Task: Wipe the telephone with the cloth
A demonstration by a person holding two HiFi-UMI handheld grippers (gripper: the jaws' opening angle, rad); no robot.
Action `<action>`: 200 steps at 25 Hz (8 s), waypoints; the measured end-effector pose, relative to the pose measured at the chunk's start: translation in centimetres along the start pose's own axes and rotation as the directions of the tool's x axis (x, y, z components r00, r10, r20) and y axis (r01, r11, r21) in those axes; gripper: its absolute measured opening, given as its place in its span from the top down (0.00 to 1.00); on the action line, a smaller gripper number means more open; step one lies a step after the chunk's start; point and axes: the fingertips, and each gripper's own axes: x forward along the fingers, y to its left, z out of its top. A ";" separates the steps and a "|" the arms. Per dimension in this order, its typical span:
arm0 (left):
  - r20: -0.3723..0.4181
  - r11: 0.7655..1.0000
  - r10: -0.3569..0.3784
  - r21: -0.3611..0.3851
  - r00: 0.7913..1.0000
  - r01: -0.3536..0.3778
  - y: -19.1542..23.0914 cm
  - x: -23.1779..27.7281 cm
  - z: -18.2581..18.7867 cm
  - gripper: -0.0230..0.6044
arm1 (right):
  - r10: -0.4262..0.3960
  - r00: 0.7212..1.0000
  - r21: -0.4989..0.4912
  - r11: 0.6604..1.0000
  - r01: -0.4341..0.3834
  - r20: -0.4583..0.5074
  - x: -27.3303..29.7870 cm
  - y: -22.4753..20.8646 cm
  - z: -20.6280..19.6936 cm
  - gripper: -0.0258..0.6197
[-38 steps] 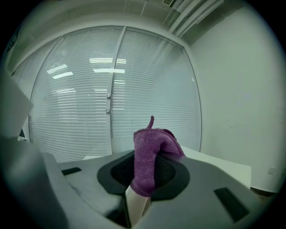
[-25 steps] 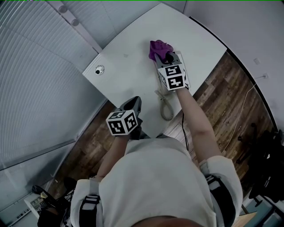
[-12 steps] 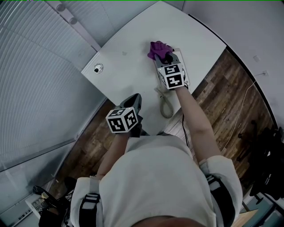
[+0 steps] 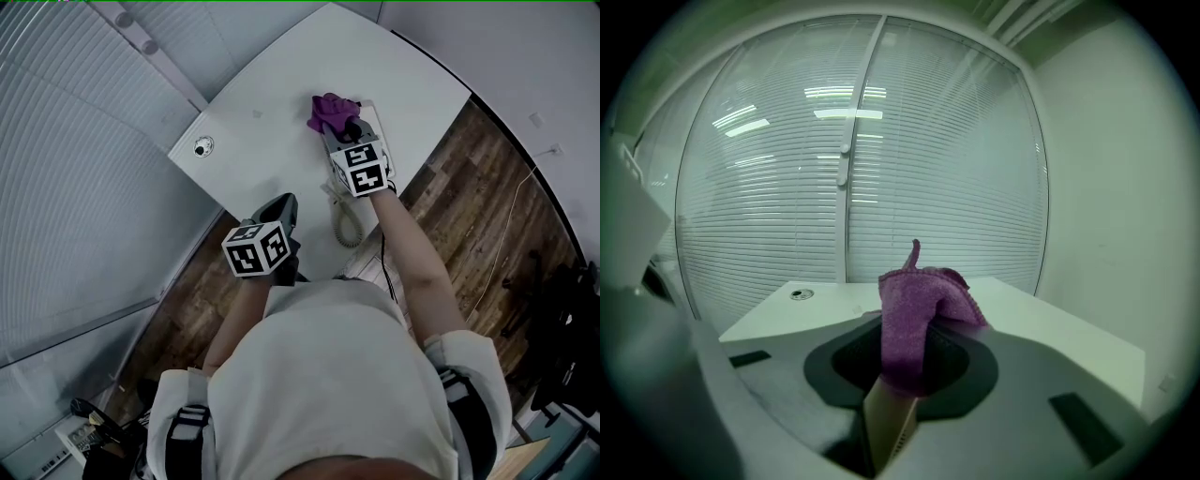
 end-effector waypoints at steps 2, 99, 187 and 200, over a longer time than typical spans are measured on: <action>0.001 1.000 -0.003 0.006 1.000 0.003 -0.1 0.1 0.2 0.93 | 0.005 1.000 -0.005 1.000 -0.005 0.000 -0.5 0.3 -0.2 0.83; -0.052 0.973 0.207 0.111 0.977 -0.200 -4.6 16.5 2.3 0.51 | -0.186 0.979 0.380 0.902 0.205 -0.086 -16.6 -2.6 -11.4 0.83; 0.516 0.193 -0.698 -0.532 0.496 0.825 -9.2 2.5 7.0 0.66 | -0.010 0.982 0.189 0.982 -0.026 0.187 -11.3 -0.2 3.3 0.83; 0.532 0.174 -0.693 -0.532 0.487 0.829 -9.0 2.5 7.2 0.66 | 0.038 0.978 0.181 0.981 -0.075 0.203 -11.8 1.5 3.3 0.83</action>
